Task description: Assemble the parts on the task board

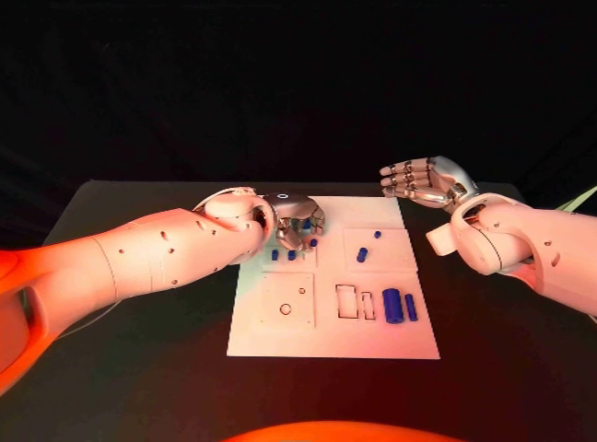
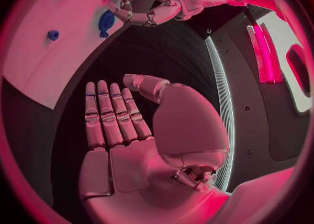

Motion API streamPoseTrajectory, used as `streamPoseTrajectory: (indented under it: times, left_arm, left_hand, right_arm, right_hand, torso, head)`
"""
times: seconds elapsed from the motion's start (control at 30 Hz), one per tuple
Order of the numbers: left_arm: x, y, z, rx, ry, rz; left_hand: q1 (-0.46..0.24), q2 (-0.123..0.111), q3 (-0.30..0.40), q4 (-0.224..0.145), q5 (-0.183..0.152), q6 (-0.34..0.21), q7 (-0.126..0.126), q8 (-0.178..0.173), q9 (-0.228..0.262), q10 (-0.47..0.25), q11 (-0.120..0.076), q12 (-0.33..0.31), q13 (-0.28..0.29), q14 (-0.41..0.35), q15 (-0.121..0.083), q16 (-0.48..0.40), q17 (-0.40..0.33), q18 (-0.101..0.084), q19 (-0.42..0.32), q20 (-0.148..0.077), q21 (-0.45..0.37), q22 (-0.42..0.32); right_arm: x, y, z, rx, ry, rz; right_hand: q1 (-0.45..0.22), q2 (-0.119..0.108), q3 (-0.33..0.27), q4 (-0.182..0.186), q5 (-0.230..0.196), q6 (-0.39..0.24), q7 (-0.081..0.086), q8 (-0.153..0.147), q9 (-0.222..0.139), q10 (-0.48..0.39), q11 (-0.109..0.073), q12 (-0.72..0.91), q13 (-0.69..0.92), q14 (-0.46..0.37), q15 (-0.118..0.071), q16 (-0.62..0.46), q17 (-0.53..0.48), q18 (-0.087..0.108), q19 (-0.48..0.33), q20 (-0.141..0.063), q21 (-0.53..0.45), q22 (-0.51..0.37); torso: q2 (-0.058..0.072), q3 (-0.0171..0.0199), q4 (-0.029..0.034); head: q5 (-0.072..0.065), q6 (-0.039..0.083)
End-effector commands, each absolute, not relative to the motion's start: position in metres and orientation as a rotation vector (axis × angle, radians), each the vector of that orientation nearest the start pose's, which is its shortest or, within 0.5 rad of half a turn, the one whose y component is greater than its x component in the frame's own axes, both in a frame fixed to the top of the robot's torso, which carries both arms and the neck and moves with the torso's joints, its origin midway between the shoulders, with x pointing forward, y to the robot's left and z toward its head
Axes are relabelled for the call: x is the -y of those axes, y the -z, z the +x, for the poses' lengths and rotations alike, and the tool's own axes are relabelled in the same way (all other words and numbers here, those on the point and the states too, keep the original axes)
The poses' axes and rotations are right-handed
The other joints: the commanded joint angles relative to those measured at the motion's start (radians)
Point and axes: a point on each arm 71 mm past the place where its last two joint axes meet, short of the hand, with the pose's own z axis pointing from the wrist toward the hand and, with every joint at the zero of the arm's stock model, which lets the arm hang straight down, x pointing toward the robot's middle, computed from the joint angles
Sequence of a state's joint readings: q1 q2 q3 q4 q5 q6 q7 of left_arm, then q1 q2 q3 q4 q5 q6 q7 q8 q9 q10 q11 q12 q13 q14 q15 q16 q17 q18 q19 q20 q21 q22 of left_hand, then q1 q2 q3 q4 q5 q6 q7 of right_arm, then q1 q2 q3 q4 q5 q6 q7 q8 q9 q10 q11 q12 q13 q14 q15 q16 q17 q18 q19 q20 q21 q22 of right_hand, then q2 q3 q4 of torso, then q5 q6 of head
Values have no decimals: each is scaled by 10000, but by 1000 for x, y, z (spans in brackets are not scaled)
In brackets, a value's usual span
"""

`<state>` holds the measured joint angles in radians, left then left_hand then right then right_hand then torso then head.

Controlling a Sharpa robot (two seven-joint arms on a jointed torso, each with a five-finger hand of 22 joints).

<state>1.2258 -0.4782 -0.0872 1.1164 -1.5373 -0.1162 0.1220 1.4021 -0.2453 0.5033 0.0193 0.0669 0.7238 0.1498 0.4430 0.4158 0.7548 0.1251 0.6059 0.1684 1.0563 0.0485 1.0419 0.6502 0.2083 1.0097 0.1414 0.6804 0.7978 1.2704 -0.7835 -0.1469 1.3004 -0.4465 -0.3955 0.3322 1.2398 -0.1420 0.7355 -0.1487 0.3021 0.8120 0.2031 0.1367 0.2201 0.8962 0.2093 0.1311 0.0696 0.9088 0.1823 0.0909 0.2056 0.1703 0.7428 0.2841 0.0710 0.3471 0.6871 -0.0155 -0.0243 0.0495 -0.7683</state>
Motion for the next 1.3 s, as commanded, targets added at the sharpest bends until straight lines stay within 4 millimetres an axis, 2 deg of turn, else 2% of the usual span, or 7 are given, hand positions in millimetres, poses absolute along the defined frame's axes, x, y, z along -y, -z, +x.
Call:
streamPoseTrajectory:
  times: [0.03,0.23,0.37,0.5,0.7,1.03,1.3]
  left_arm:
    - [-107,215,535,-17508,7303,4975]
    - [-104,213,535,-17455,7484,4876]
    - [-103,214,535,-17640,7497,4870]
    - [-104,215,535,-17812,7450,4874]
    - [-104,217,537,-18037,7338,4875]
    - [-99,222,538,-18118,7334,4861]
    - [-98,227,539,-18374,7186,4809]
  left_hand:
    - [54,183,-434,43,-40,76,-10,-234,-168,101,-5,-178,-136,69,20,239,-105,-247,246,6,-6,-19]
    - [79,241,-305,68,-42,278,-71,-307,-307,299,-20,-131,-177,97,3,348,-144,-246,284,-13,72,35]
    - [56,207,48,84,-39,703,-114,-473,-495,591,-41,-171,-287,229,-30,676,-140,-252,363,-40,299,198]
    - [31,180,540,49,-38,1119,-127,-654,-645,1083,-117,-255,-387,567,-89,1205,331,-245,389,-98,578,416]
    - [56,174,1149,-121,-21,1548,-114,-847,-755,1527,-186,-589,-550,768,-156,1587,615,-244,348,-172,948,722]
    - [-12,163,1396,-222,-23,1671,-102,-992,-812,1665,-179,-852,-645,838,-156,1730,698,-246,274,-183,1164,912]
    - [-96,218,1494,-224,-28,1713,-82,-1071,-836,1656,-149,-1013,-697,870,-132,1799,727,-251,231,-167,1259,996]
  right_arm:
    - [244,187,527,-15010,-11460,6454]
    - [244,187,527,-15019,-11470,6451]
    - [244,188,527,-15027,-11484,6447]
    - [243,188,527,-15033,-11492,6444]
    - [243,188,527,-15041,-11507,6438]
    - [242,188,527,-15053,-11536,6426]
    - [241,188,527,-15065,-11549,6422]
  right_hand:
    - [-63,151,-125,-10,146,73,519,-172,-64,-251,69,-165,-61,-130,52,-187,-78,26,39,38,-85,-56]
    - [-63,151,-125,-10,146,73,519,-172,-64,-251,69,-165,-61,-130,52,-187,-78,26,39,38,-85,-56]
    - [-63,151,-125,-10,146,73,519,-172,-64,-251,69,-165,-61,-130,52,-187,-78,26,39,38,-85,-56]
    - [-51,164,-126,-17,146,80,517,-178,-70,-251,68,-162,-61,-123,51,-182,-99,26,53,37,-82,-113]
    - [-51,164,-126,-17,146,80,517,-178,-70,-251,68,-162,-61,-123,51,-182,-99,26,53,37,-82,-113]
    - [-51,164,-126,-17,146,80,517,-178,-70,-251,68,-162,-61,-123,51,-182,-99,26,53,37,-82,-113]
    - [-51,164,-126,-17,146,80,517,-178,-70,-251,68,-162,-61,-123,51,-182,-99,26,53,37,-82,-113]
  torso:
    - [-2,0,3]
    - [-3,-4,26]
    - [-6,-7,35]
    - [-3,-11,38]
    - [-9,-15,39]
    - [1,-17,5]
    - [-3,-1,26]
  head:
    - [-16,6]
    - [-49,-6]
    - [-50,-20]
    - [-47,-39]
    - [-44,-60]
    - [-52,-82]
    - [-69,-104]
